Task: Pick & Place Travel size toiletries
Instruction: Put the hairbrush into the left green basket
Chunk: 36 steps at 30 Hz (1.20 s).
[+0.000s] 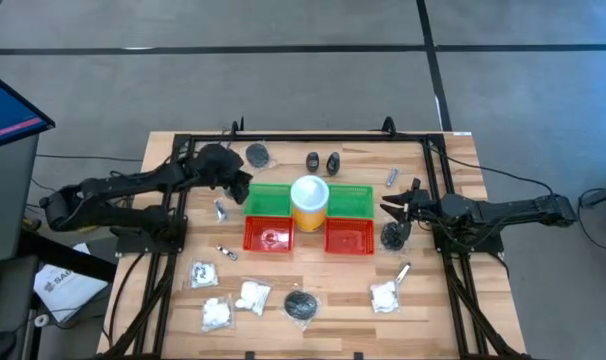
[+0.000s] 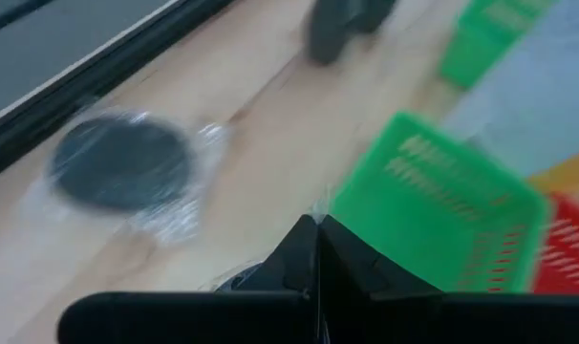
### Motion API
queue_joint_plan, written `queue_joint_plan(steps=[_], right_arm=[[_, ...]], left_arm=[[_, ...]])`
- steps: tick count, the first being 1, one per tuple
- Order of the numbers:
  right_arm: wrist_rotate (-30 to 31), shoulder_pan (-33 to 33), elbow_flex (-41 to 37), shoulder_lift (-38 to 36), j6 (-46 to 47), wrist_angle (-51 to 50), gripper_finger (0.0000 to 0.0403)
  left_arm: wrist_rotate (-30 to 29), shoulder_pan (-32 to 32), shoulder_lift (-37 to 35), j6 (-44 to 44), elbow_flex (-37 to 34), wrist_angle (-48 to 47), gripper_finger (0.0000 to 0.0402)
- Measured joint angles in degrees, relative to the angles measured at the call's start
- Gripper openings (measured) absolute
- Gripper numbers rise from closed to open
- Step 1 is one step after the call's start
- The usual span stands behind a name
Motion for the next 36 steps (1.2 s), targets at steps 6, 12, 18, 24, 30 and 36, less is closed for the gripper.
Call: queue_joint_plan(steps=[6,12,18,24,30,36], right_arm=[[0.0,0.0,0.0,0.0,0.0,0.0,0.0109],[0.0,0.0,0.0,0.0,0.0,0.0,0.0109],[0.0,0.0,0.0,0.0,0.0,0.0,0.0109],[0.0,0.0,0.0,0.0,0.0,0.0,0.0109],[0.0,0.0,0.0,0.0,0.0,0.0,0.0109],[0.0,0.0,0.0,0.0,0.0,0.0,0.0109]], left_arm=[[-2.9,-6.0,2.4,-0.3,0.1,10.0,0.0],[-3.8,-9.3,8.6,0.1,0.1,20.2,0.0],[-8.1,-9.6,15.0,0.2,0.1,24.9,0.0],[-8.1,-9.6,18.5,-0.1,0.1,28.8,0.0],[-8.1,-9.6,18.9,-0.1,0.1,29.6,0.0002],[-8.1,-9.7,18.9,-0.1,0.1,29.7,0.0023]])
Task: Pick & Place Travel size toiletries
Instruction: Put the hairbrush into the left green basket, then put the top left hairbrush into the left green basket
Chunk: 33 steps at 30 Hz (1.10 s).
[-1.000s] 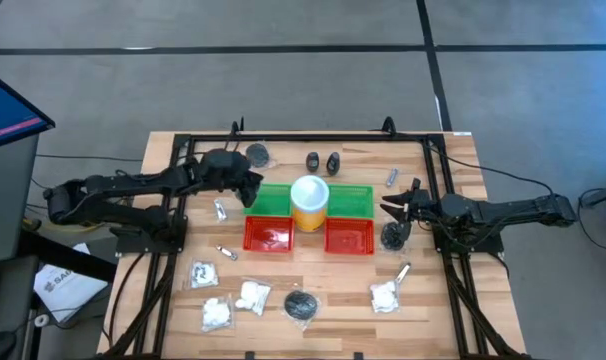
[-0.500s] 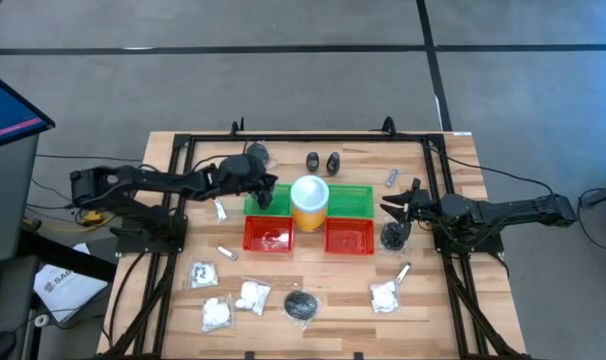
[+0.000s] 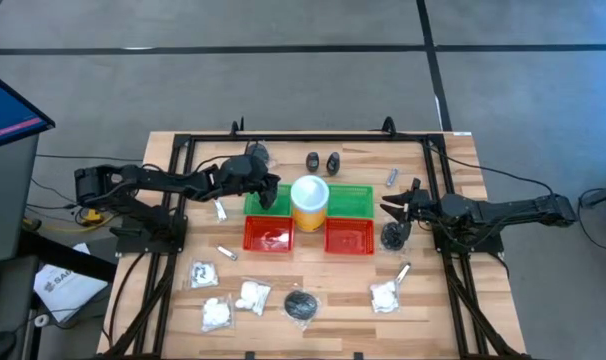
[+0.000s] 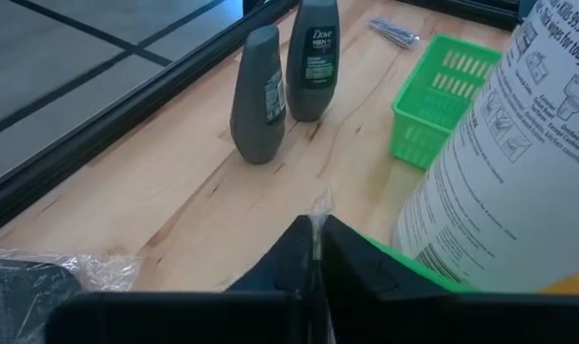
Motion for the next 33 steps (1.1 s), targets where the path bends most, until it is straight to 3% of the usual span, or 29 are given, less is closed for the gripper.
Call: queue_joint_plan(steps=[12,17,23,33], right_arm=[[0.0,0.0,0.0,0.0,0.0,0.0,0.0109],[0.0,0.0,0.0,0.0,0.0,0.0,0.0109],[0.0,0.0,0.0,0.0,0.0,0.0,0.0109],[0.0,0.0,0.0,0.0,0.0,0.0,0.0109]], left_arm=[[0.0,0.0,0.0,-0.2,0.0,0.0,0.0108],[-0.8,0.2,-0.1,0.5,0.0,0.0,0.0113],[-8.9,2.0,-0.1,-2.7,0.0,-0.1,0.0112],[-7.4,10.3,-0.1,-10.1,0.0,-6.2,0.0116]])
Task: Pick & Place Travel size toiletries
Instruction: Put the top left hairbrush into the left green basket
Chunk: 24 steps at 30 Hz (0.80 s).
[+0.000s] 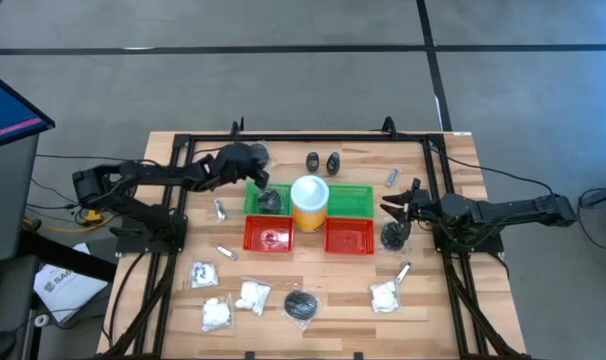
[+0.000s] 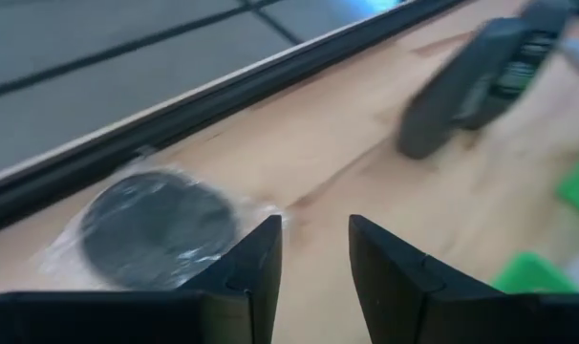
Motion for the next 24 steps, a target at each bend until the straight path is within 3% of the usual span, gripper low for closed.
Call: queue_joint_plan(steps=[19,24], right_arm=[[0.0,0.0,0.0,0.0,0.0,0.0,0.0109],[0.0,0.0,0.0,0.0,0.0,0.0,0.0109]], left_arm=[[2.8,10.2,0.0,-4.8,0.0,-3.9,0.0116],[4.0,11.7,1.6,-5.0,0.0,-3.7,0.0139]])
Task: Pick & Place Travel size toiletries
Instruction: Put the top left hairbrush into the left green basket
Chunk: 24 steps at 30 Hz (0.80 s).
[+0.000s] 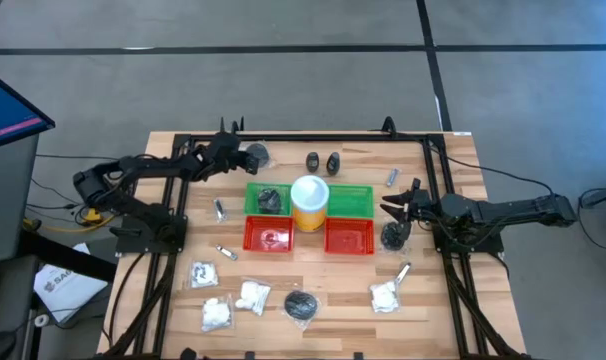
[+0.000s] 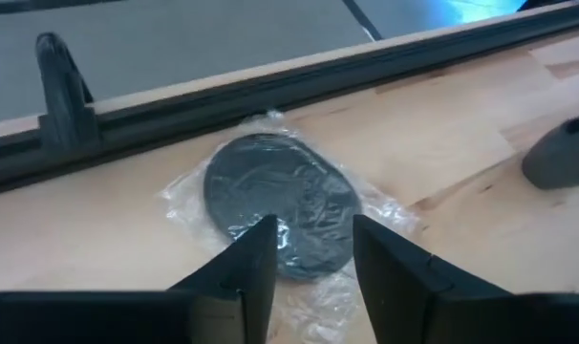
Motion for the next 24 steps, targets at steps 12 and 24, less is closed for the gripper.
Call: queue_joint_plan(steps=[12,24], right_arm=[[0.0,0.0,0.0,0.0,0.0,0.0,0.0109],[0.0,0.0,0.0,0.0,0.0,0.0,0.0109]], left_arm=[[-1.0,2.8,6.1,-1.5,0.0,2.4,0.0213],[3.9,7.6,11.6,-6.9,0.0,8.8,0.022]])
